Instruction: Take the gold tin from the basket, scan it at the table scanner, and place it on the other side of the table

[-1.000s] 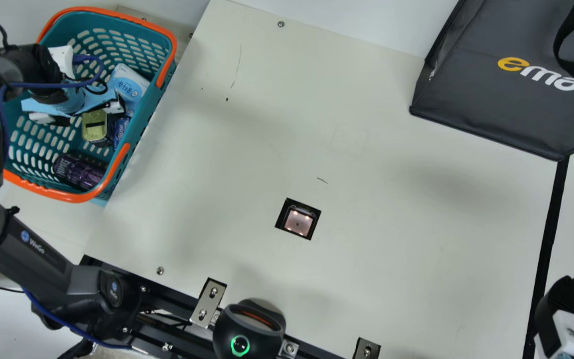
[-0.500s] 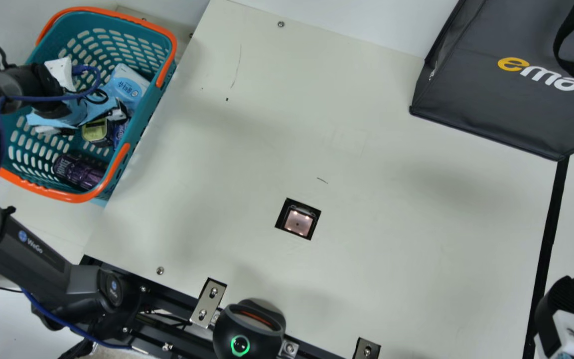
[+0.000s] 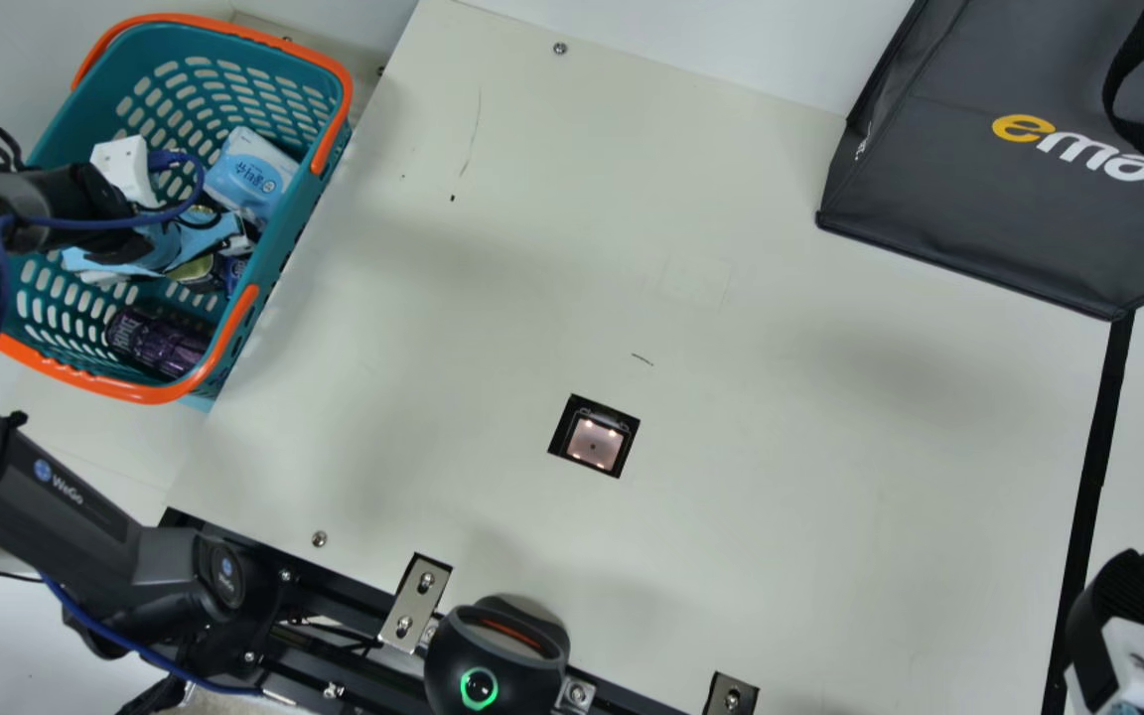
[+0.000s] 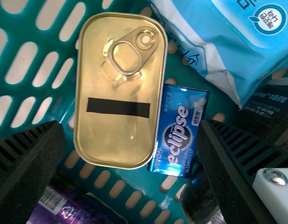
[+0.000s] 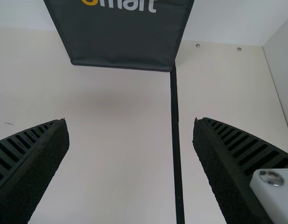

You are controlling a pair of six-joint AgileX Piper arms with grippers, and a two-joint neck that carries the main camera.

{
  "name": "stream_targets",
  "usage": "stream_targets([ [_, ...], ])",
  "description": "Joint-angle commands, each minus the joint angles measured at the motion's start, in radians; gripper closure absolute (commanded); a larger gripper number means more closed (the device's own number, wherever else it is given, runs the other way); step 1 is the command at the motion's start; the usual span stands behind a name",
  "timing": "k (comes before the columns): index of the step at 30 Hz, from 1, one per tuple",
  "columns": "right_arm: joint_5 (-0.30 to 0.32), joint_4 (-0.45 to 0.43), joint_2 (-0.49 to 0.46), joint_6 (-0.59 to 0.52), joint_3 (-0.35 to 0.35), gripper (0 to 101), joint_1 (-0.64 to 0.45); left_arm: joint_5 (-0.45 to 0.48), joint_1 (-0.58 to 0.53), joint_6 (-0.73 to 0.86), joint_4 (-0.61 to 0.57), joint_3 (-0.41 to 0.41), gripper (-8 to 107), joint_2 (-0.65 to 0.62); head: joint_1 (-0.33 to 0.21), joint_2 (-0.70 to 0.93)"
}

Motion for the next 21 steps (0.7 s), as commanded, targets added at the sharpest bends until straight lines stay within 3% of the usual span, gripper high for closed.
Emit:
stream_targets([
  [1, 0.0, 0.0, 0.0, 0.0, 0.0, 6, 0.0, -0.013, 0.002, 0.024, -0.033, 0.005, 9, 0.004, -0.029, 0.002],
  [21, 0.0, 0.0, 0.0, 0.0, 0.0, 6, 0.0, -0.059, 0.028, 0.149, -0.189, -0.021, 9, 0.052, -0.029, 0.002],
])
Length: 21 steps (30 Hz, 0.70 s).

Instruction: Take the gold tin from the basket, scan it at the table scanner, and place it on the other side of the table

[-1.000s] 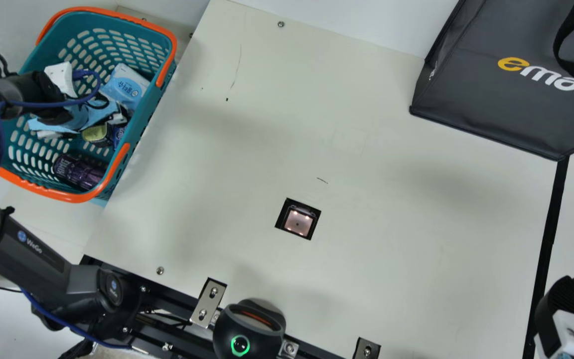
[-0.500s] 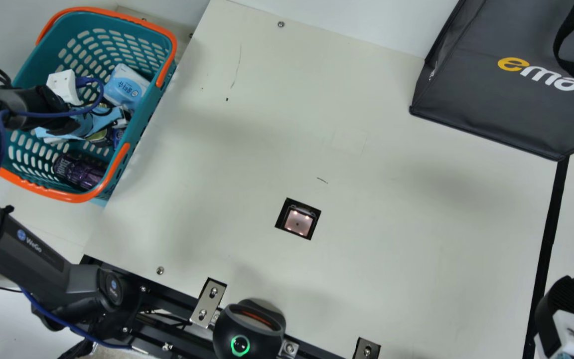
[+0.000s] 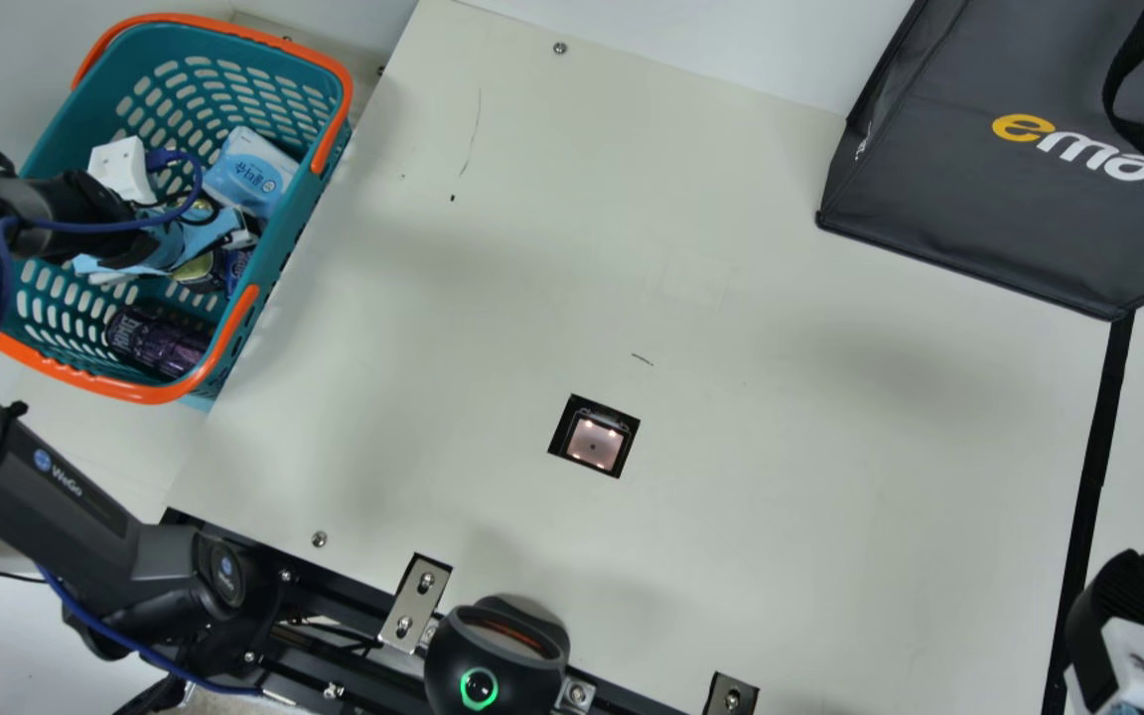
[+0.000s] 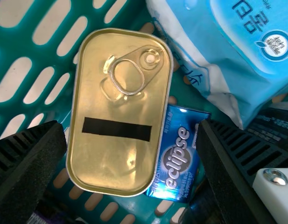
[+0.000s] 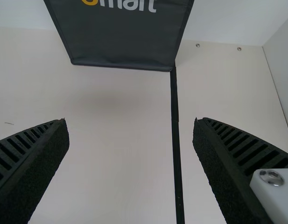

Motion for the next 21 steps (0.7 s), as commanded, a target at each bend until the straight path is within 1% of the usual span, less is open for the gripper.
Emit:
stream_targets([
  [1, 0.0, 0.0, 0.0, 0.0, 0.0, 6, 0.0, -0.001, 0.004, 0.005, -0.003, -0.004, 9, 0.004, -0.029, 0.004],
  [19, 0.0, 0.0, 0.0, 0.0, 0.0, 6, 0.0, 0.004, 0.016, 0.073, -0.078, -0.028, 9, 0.034, -0.029, 0.004],
  [21, 0.0, 0.0, 0.0, 0.0, 0.0, 6, 0.0, 0.004, 0.016, 0.079, -0.085, -0.029, 22, 0.035, -0.029, 0.004],
])
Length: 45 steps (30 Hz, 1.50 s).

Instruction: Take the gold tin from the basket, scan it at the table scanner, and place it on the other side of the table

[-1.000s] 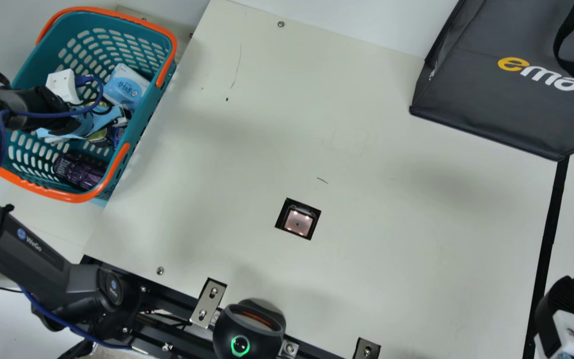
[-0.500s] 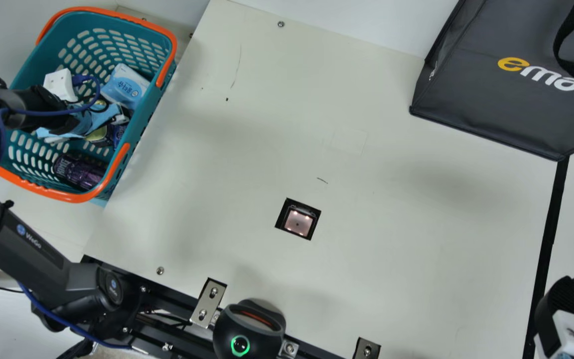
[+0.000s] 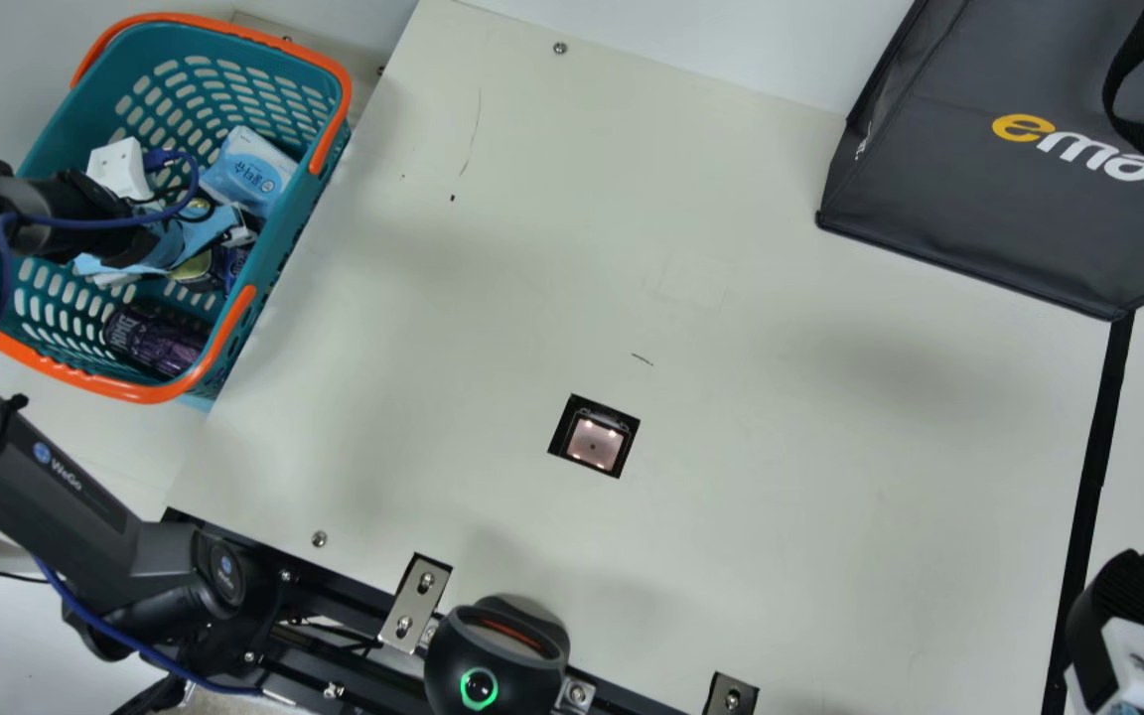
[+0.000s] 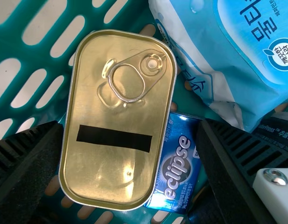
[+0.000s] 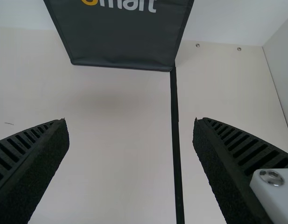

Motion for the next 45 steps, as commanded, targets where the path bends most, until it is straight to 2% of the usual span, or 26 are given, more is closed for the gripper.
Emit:
stream_targets([
  [1, 0.0, 0.0, 0.0, 0.0, 0.0, 6, 0.0, 0.0, 0.001, 0.006, -0.004, -0.001, 29, 0.001, -0.029, 0.004],
  [13, 0.0, 0.0, 0.0, 0.0, 0.0, 6, 0.0, 0.001, -0.002, 0.023, -0.029, -0.001, 107, -0.004, -0.029, 0.004],
  [23, -0.001, 0.001, 0.0, 0.0, 0.0, 6, 0.0, 0.016, -0.006, -0.01, -0.01, 0.001, 107, -0.028, -0.029, 0.004],
  [29, -0.001, 0.001, 0.0, 0.0, 0.0, 6, 0.0, 0.047, -0.012, -0.097, 0.067, 0.003, 107, -0.064, -0.029, 0.004],
  [34, -0.001, 0.001, 0.0, 0.0, 0.0, 6, 0.0, 0.106, -0.03, -0.189, 0.133, -0.016, 107, -0.109, -0.029, 0.004],
  [45, -0.001, 0.001, 0.0, 0.0, 0.0, 6, 0.0, 0.259, -0.071, -0.309, 0.179, -0.084, 107, -0.224, -0.029, 0.004],
])
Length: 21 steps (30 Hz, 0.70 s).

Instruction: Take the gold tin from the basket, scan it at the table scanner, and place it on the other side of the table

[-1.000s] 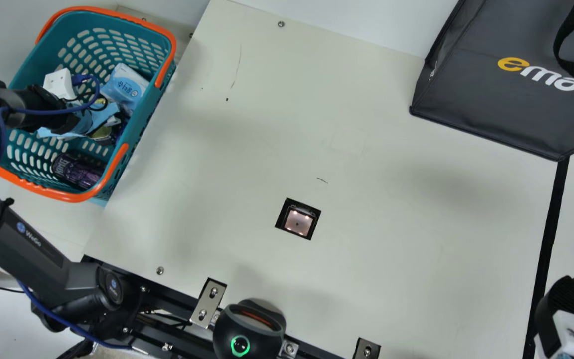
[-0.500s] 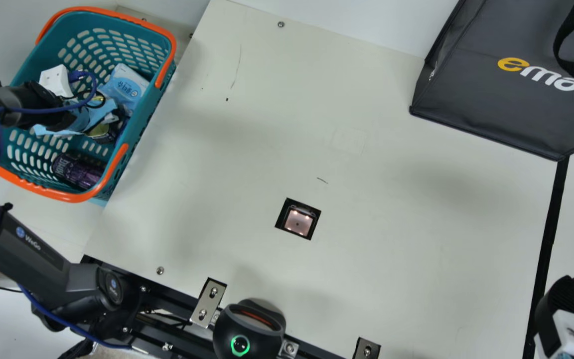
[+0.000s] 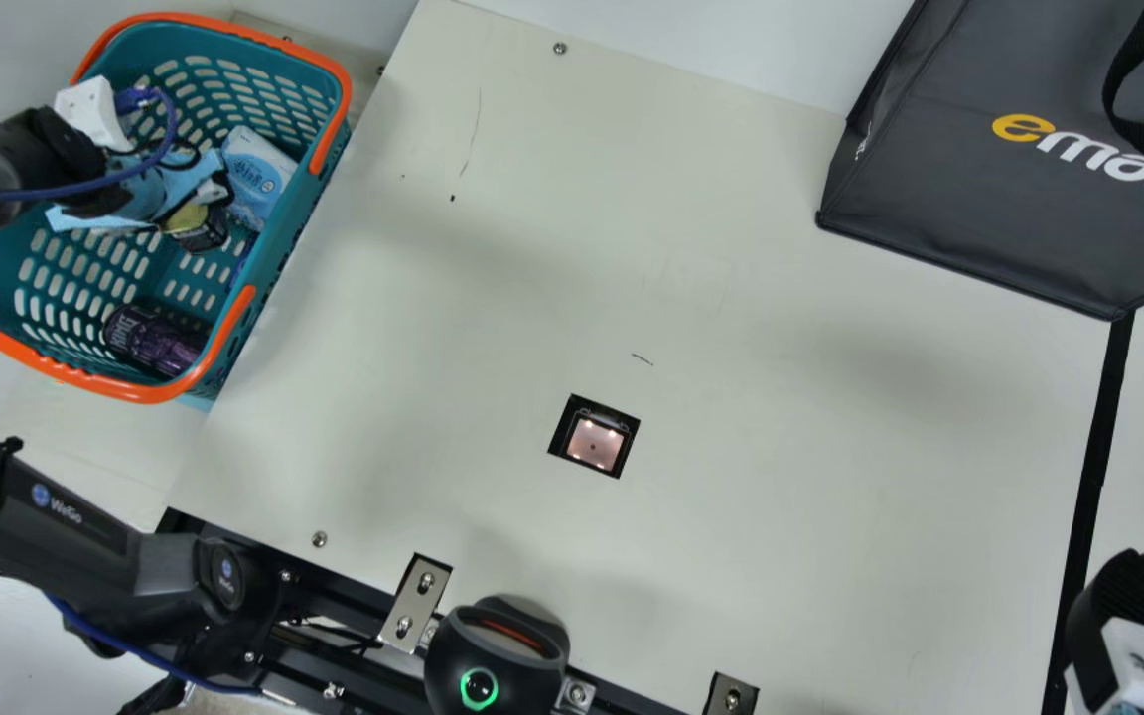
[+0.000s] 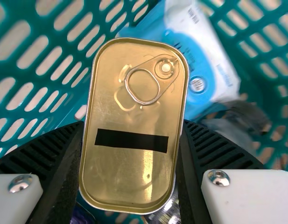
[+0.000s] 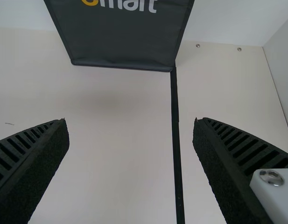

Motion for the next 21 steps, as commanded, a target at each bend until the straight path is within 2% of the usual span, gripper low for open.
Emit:
stream_targets([
  [1, 0.0, 0.0, 0.0, 0.0, 0.0, 6, 0.0, 0.035, -0.004, -0.018, 0.002, -0.012, 107, -0.021, -0.029, 0.004],
  [9, 0.0, 0.001, 0.0, 0.0, 0.0, 6, 0.0, 0.142, -0.027, -0.062, -0.001, -0.064, 107, -0.096, -0.029, 0.004],
  [21, 0.0, 0.001, 0.0, 0.0, 0.0, 6, 0.0, 0.262, -0.078, -0.042, -0.072, -0.12, 107, -0.233, -0.029, 0.004],
])
